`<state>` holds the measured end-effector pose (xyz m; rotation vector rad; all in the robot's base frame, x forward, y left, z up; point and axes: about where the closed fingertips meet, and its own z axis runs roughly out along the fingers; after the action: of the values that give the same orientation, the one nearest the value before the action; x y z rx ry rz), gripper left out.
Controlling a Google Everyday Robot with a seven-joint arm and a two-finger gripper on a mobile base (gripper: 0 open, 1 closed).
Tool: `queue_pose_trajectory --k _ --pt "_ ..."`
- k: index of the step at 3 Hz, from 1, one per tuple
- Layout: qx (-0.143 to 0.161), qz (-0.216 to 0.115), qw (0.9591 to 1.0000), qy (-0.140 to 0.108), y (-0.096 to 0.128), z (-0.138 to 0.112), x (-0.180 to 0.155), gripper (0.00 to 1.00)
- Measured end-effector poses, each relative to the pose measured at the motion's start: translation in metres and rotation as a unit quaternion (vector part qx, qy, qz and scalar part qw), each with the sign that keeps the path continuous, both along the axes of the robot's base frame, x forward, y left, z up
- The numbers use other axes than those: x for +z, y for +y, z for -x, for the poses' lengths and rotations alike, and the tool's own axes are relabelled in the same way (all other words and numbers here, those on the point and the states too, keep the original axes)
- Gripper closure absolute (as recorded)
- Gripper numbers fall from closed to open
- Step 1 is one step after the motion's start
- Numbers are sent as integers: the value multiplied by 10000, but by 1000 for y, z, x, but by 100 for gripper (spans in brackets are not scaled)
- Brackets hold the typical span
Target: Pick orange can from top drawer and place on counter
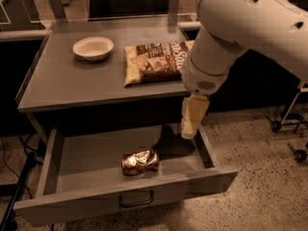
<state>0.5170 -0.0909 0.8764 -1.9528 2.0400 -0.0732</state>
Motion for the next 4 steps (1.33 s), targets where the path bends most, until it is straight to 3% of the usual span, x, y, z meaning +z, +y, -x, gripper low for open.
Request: queue_pose_trajectory --k 2,3,4 --pt "89 -119 9999 76 6 6 -11 0" --pt "245 -271 9993 51 22 -6 -28 0" --pt "424 -515 9977 107 51 -19 -53 0"
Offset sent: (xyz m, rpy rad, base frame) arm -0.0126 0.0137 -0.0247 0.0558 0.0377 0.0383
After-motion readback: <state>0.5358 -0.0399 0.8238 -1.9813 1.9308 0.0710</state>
